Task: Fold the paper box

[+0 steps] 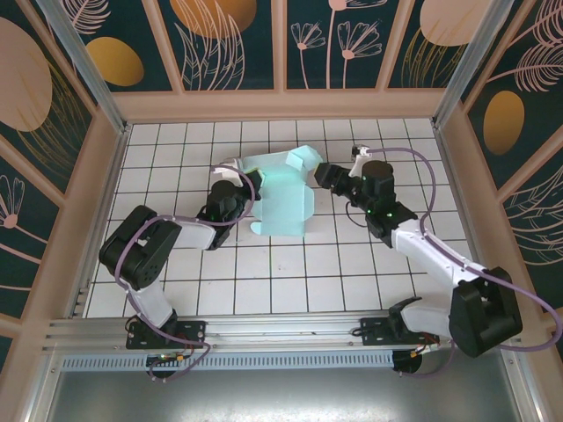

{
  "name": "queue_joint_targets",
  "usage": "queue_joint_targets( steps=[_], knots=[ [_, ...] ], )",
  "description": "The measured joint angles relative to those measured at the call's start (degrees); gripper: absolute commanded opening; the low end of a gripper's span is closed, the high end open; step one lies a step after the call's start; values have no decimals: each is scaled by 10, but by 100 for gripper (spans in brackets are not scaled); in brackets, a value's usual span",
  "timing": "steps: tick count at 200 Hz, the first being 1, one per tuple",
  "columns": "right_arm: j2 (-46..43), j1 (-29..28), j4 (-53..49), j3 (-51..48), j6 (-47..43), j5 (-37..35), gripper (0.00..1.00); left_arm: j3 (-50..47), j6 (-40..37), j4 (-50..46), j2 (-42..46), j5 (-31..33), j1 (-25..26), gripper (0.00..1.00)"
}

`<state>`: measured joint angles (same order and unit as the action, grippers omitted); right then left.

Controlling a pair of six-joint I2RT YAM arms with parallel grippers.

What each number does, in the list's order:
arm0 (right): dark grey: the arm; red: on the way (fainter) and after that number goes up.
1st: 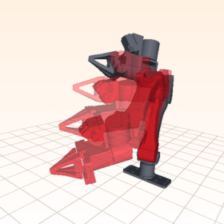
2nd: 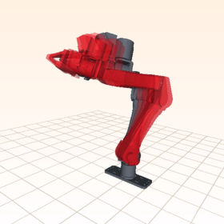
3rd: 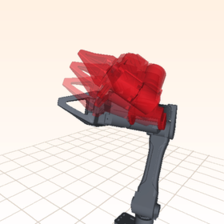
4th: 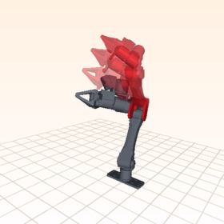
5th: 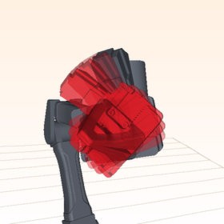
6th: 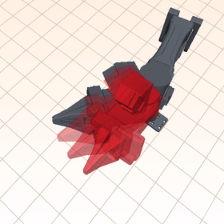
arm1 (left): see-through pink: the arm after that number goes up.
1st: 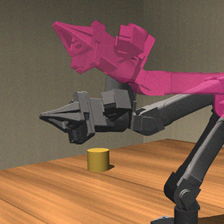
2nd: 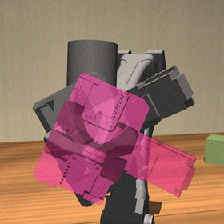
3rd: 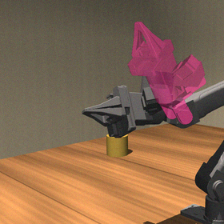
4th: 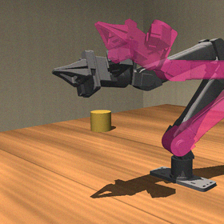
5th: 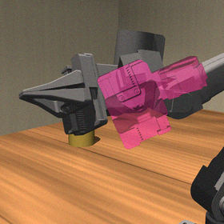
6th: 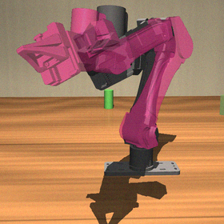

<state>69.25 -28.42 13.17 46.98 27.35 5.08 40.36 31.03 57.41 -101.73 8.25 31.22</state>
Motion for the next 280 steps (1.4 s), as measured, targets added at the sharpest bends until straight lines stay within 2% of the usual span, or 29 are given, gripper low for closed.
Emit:
queue_joint_targets(
  steps=[38, 85, 134, 148, 174, 205, 245, 266, 280],
  knots=[
    [12, -27, -21, 77, -16, -29, 63, 6, -13, -11, -2, 24, 0, 0],
    [102, -70, -42, 160, -7, -36, 50, 11, -32, -17, -11, 62, 0, 0],
    [179, -80, -58, 196, 26, -26, 35, 18, -47, -40, -12, 78, 0, 0],
    [191, -80, -58, 204, 35, -18, 34, 18, -49, -44, -12, 83, -1, 0],
    [210, -80, -57, 215, 46, -5, 35, 20, -53, -50, -12, 90, -3, 0],
    [212, -80, -57, 215, 45, -1, 42, 20, -58, -55, -12, 94, -3, 0],
    [167, -75, -48, 181, -5, -6, 53, 23, -57, -56, -12, 87, -3, 0],
    [117, -45, -36, 145, -28, 13, 60, 25, -57, -56, -12, 67, -6, 0],
    [92, -3, -20, 127, -40, 48, 62, 27, -52, -58, -12, 47, -9, 0]
  ],
)
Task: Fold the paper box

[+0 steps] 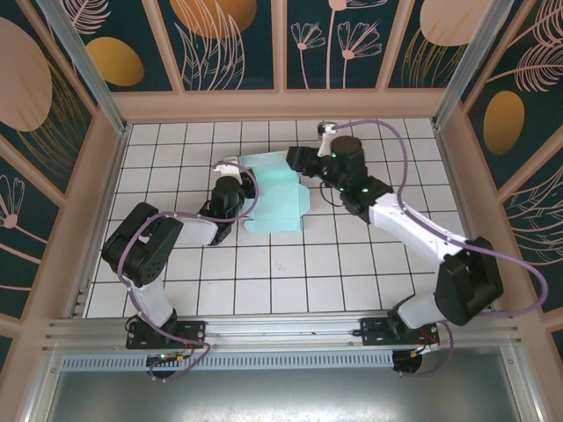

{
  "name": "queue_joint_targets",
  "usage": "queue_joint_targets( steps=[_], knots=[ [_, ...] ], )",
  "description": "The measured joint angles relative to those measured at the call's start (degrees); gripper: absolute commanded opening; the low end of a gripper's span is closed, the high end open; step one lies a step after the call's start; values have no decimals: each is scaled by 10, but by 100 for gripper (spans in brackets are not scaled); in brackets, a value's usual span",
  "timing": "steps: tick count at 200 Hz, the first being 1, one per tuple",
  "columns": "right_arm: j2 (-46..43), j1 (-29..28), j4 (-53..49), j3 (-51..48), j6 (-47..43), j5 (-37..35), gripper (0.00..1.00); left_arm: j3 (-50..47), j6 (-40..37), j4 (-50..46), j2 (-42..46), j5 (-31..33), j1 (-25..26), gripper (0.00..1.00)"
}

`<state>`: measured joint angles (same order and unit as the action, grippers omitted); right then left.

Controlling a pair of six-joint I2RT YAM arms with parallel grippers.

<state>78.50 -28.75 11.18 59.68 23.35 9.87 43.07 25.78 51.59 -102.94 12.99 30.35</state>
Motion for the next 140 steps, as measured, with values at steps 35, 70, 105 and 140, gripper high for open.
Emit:
queue_joint_targets(
  steps=[35, 70, 105, 140],
  knots=[
    [-19, 95, 39, -48, -35, 122, 57, 9, 22, -4, 0, -69, -15, 0],
    [-18, 127, 67, -95, -58, 248, 56, 17, 45, -5, 0, -160, -27, 0],
    [-16, 118, 84, -98, -90, 340, 47, 43, 54, -4, -8, -212, -28, 0],
    [9, 80, 64, -84, -139, 356, 36, 49, 58, -9, -13, -225, -28, 0]
  ],
)
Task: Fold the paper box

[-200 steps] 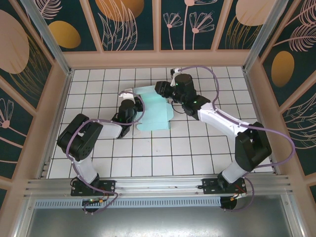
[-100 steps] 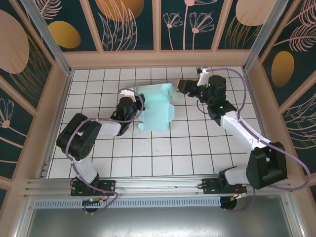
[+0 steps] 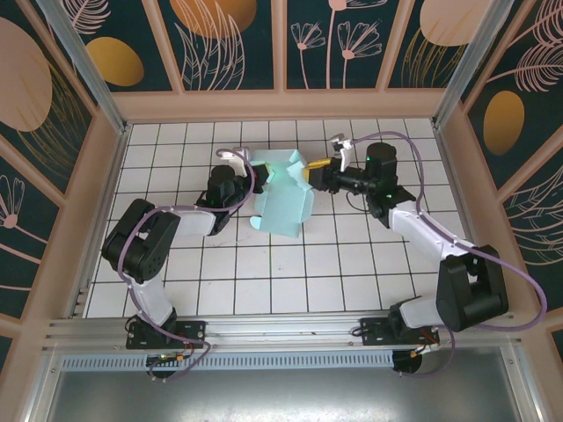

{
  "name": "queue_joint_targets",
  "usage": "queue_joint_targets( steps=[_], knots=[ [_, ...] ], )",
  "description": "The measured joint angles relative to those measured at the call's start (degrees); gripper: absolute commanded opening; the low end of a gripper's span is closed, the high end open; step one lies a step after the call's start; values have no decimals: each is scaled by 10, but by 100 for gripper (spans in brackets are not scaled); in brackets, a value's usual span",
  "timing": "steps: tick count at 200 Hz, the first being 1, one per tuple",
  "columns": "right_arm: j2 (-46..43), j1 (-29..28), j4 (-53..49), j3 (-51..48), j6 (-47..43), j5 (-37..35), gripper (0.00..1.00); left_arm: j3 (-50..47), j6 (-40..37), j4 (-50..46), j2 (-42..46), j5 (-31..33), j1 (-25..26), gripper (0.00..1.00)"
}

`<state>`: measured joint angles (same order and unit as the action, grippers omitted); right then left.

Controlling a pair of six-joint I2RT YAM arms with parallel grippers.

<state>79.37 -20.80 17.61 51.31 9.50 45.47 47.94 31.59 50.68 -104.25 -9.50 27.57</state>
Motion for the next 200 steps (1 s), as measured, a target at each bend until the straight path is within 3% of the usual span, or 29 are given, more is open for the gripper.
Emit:
queue_joint_targets(
  steps=[48, 109, 150, 200],
  knots=[
    [21, -39, -49, 17, -50, -43, 36, 3, 0, -19, -7, -3, -2, 0],
    [37, -78, -91, 52, -99, -194, 31, 3, 0, -35, -7, 10, -7, 0],
    [64, -103, -109, 81, -119, -301, 17, 3, 0, -51, -7, 22, -12, 0],
    [90, -138, -111, 102, -120, -433, 15, 3, -5, -67, -7, 36, -13, 0]
  ],
)
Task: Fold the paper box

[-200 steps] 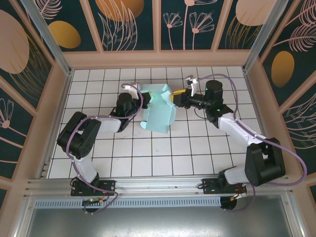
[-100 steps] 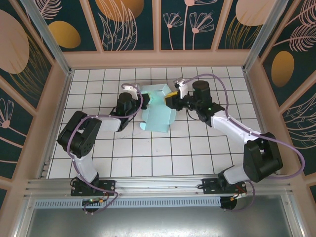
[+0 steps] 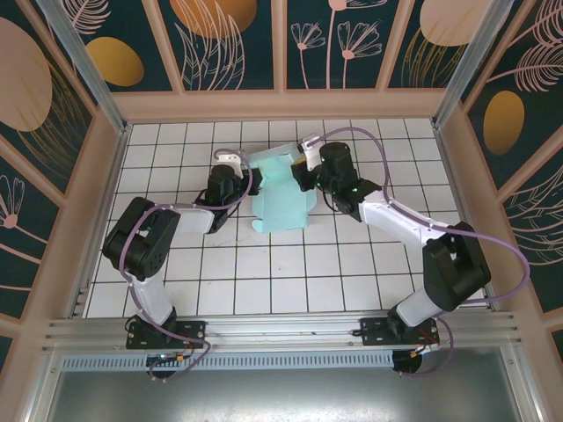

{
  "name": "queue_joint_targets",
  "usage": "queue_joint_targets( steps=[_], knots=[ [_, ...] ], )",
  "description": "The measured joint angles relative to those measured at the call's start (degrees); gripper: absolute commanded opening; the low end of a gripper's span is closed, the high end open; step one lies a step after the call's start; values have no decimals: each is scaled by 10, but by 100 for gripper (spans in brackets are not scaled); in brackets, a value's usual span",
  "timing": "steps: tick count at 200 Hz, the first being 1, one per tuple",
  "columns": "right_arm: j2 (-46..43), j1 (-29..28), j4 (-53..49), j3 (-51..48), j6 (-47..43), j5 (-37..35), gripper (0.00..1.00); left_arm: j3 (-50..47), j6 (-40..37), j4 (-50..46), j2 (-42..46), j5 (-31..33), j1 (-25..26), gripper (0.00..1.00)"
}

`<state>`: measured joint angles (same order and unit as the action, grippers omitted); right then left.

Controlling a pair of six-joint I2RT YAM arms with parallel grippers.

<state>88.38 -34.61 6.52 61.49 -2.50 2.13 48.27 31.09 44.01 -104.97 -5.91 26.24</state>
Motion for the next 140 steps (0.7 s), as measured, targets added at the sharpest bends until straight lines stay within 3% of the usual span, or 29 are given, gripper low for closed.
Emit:
queue_joint_targets(
  steps=[54, 66, 79, 97, 140],
  knots=[
    [39, -44, 1, 22, -4, -133, 15, 0, 0, -25, 0, 9, -2, 0],
    [46, -50, 2, 25, -7, -157, 19, 0, 0, -28, 0, 9, -3, 0],
    [50, -54, 5, 26, -13, -168, 26, 0, 0, -30, 0, 9, -3, 0],
    [52, -54, 7, 26, -18, -171, 27, 0, -2, -29, 0, 8, -3, 0],
    [58, -42, 6, 29, -17, -169, 20, -1, -6, -29, 0, 4, -3, 0]
  ],
)
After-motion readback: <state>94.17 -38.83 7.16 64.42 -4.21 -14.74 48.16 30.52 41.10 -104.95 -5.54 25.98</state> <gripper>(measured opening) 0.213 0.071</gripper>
